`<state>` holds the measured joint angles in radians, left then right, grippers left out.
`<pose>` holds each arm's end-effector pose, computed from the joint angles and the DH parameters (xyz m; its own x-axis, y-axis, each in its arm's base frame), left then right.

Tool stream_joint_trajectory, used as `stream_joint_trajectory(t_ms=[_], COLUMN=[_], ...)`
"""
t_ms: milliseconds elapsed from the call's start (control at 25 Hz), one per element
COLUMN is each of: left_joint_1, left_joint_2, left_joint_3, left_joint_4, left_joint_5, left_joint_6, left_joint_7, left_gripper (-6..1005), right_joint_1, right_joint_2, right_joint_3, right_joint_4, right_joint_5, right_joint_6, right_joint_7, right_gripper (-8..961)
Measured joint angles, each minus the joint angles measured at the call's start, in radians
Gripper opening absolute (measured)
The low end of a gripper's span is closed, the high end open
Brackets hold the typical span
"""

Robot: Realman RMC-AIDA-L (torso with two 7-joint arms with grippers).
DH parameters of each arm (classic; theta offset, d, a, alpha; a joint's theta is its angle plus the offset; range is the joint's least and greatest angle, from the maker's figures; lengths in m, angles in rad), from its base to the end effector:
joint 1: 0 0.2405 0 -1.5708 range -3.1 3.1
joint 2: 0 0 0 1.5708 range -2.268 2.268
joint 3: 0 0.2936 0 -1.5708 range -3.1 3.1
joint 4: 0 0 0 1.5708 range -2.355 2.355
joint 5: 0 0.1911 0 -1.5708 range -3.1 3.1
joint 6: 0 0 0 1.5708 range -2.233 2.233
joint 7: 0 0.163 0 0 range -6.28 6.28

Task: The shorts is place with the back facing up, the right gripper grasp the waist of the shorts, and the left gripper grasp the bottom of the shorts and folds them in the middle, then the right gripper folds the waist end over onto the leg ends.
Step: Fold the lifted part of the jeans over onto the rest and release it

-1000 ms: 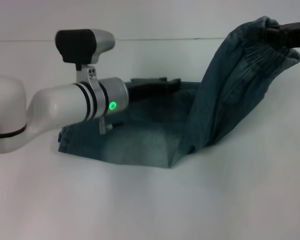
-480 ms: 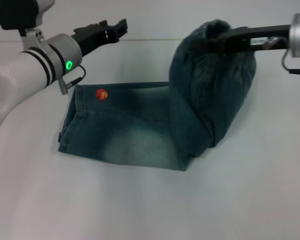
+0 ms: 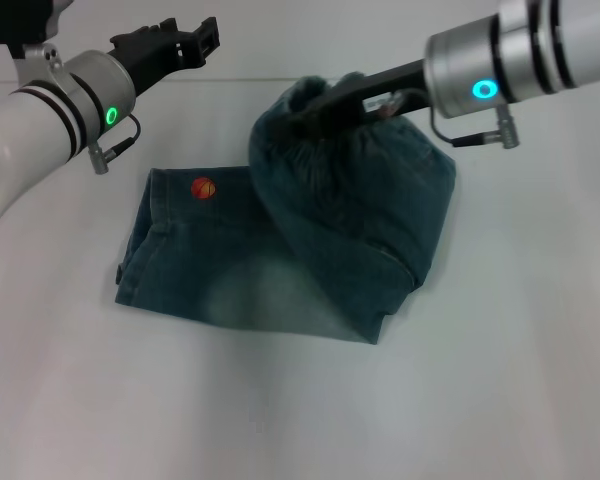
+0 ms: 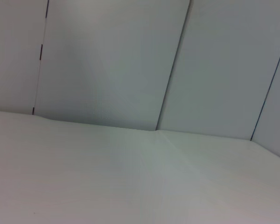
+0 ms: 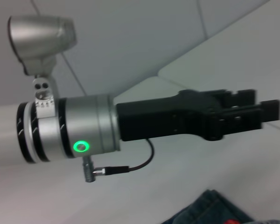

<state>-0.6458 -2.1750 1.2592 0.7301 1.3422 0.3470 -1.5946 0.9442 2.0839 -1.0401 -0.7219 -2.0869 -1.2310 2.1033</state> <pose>-0.2191 0.4708 -0.0493 0.5830 0.3320 0.7416 0.8091 -0.3208 -0.4924 0.1235 0.4408 -0.0727 0.8011 -0.5179 -0.3000 -0.5697 -0.8135 -0.1168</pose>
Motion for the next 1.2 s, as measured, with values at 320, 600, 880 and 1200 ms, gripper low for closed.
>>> stream_joint_trajectory(t_ms=[320, 600, 880, 1200], left_joint_1=[0.004, 0.005, 0.005, 0.002], left_joint_2=[0.0, 0.0, 0.0, 0.0], left_joint_3=[0.006, 0.021, 0.042, 0.062], left_joint_4=[0.001, 0.001, -0.005, -0.009], left_joint_5=[0.0, 0.0, 0.0, -0.008], left_joint_6=[-0.039, -0.042, -0.035, -0.029], left_joint_7=[0.027, 0.036, 0.037, 0.037], left_gripper=[535, 534, 534, 534], right_joint_1=[0.105, 0.184, 0.238, 0.266], right_joint_2=[0.008, 0.017, 0.022, 0.026], right_joint_3=[-0.137, -0.223, -0.309, -0.377], right_joint_4=[0.081, 0.141, 0.164, 0.166], right_joint_5=[-0.001, 0.006, 0.007, 0.007], right_joint_6=[0.069, 0.107, 0.126, 0.132], right_joint_7=[0.027, 0.033, 0.033, 0.034], right_gripper=[102, 105, 107, 110])
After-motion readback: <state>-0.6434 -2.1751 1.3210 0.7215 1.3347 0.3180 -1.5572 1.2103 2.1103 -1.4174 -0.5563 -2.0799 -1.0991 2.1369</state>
